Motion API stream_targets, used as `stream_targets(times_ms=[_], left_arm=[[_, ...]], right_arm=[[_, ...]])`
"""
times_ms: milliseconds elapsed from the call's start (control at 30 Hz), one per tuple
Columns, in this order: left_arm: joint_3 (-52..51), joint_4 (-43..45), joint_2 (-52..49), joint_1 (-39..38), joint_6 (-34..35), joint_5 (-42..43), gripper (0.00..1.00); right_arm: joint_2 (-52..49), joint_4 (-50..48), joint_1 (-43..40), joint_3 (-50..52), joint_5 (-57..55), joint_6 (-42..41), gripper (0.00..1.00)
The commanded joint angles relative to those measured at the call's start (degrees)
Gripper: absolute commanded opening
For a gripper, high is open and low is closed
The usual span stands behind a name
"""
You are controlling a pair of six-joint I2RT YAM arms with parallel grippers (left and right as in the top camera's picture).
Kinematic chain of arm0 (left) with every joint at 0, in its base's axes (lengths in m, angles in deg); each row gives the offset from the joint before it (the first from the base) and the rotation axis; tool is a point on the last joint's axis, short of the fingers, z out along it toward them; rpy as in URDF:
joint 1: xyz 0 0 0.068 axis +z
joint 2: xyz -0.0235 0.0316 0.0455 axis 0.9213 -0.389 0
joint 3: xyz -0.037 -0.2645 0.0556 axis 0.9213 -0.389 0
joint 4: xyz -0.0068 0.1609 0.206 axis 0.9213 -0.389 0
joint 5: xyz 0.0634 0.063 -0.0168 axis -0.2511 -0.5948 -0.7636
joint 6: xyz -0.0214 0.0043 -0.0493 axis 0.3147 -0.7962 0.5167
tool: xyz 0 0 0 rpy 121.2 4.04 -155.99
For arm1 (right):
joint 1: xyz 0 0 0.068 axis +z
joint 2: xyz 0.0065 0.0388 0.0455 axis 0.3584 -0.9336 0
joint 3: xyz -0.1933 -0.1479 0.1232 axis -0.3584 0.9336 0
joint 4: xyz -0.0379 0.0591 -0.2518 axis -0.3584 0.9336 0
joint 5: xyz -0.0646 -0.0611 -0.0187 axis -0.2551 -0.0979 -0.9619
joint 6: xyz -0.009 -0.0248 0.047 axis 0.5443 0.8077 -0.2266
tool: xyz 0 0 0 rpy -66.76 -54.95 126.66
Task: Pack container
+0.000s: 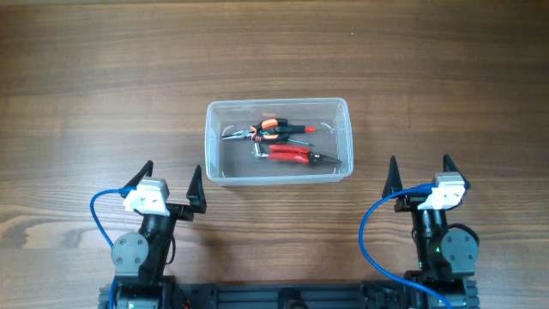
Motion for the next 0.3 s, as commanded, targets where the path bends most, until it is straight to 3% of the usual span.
stream_targets(times_ms=[0,267], left_arm=[[-0.28,-0.28,0.48,0.20,0.76,-0.55,1.00],[-0.28,-0.28,0.48,0.20,0.76,-0.55,1.00]], right_arm=[[0.46,-0.28,-0.20,0.04,1.14,0.50,1.00],[0.46,-0.28,-0.20,0.04,1.11,0.52,1.00]])
